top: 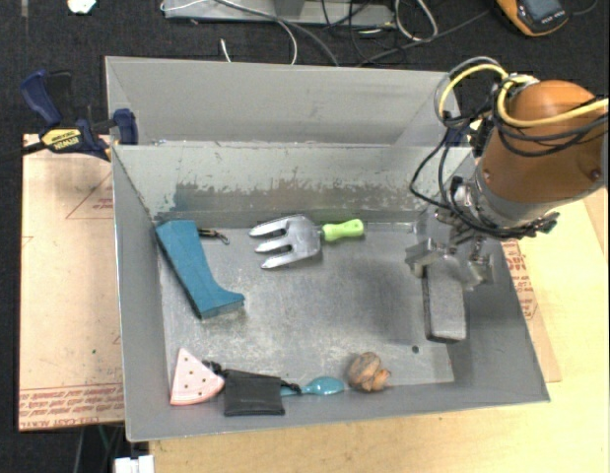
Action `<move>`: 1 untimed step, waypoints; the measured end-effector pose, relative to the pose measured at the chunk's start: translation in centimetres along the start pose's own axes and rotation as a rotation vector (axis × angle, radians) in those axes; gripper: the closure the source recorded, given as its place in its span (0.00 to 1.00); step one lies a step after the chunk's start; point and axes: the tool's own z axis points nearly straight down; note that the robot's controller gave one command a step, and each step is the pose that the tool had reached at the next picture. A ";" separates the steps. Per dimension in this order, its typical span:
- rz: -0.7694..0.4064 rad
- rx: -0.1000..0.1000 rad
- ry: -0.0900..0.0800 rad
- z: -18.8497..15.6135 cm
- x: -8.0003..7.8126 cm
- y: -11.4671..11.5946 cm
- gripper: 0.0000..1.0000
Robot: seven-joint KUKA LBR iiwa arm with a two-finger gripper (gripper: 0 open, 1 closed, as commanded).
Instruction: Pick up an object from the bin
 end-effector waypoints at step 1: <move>0.000 0.001 0.000 -2.3 0.0 -0.1 1.00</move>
Offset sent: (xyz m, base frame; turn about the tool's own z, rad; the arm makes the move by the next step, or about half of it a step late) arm 0.0004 -0.0001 0.0356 0.0001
